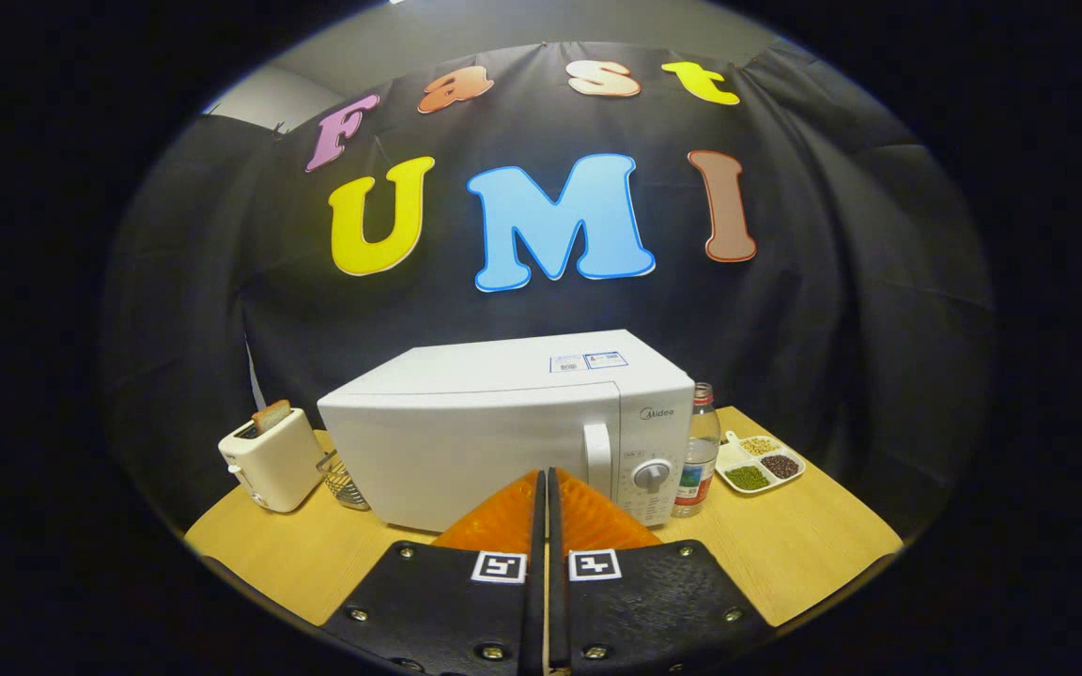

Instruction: Open the microwave, put the food inside, and close the microwave door.

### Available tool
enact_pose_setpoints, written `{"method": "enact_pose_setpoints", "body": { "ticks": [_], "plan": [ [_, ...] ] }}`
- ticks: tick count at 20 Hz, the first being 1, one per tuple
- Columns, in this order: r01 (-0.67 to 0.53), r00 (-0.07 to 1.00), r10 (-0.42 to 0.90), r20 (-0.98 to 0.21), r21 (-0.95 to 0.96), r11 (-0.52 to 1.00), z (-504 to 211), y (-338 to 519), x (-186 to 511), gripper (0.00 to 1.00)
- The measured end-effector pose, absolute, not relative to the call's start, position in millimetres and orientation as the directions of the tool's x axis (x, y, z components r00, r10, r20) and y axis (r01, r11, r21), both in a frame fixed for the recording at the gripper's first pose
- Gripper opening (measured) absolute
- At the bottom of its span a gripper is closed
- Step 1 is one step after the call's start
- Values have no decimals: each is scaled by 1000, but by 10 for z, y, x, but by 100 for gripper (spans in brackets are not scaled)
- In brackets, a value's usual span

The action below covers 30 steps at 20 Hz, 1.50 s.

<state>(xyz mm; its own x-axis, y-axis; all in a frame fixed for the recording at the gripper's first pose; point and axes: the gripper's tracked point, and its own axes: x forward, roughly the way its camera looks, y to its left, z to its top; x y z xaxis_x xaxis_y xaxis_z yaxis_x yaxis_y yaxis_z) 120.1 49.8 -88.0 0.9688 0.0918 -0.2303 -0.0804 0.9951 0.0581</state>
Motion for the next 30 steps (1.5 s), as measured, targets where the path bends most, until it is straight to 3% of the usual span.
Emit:
{"method": "enact_pose_setpoints", "body": {
  "ticks": [14, 16, 17, 19, 20, 23, 30],
  "plan": [
    [-72, 986, 71, -150, -3, 997, -561, 454, -82, 2],
    [-78, 986, 78, -147, 7, 997, -564, 494, -207, 21],
    [-77, 987, 77, -144, 9, 997, -552, 499, -266, 37],
    [-77, 987, 78, -138, 7, 997, -535, 523, -342, 53],
    [-82, 988, 82, -132, 4, 997, -521, 540, -359, 53],
    [-77, 993, 75, -96, -22, 997, -427, 528, -468, 91],
    [-63, 997, 62, -36, -25, 998, -245, 471, -565, 95]
  ]
}}
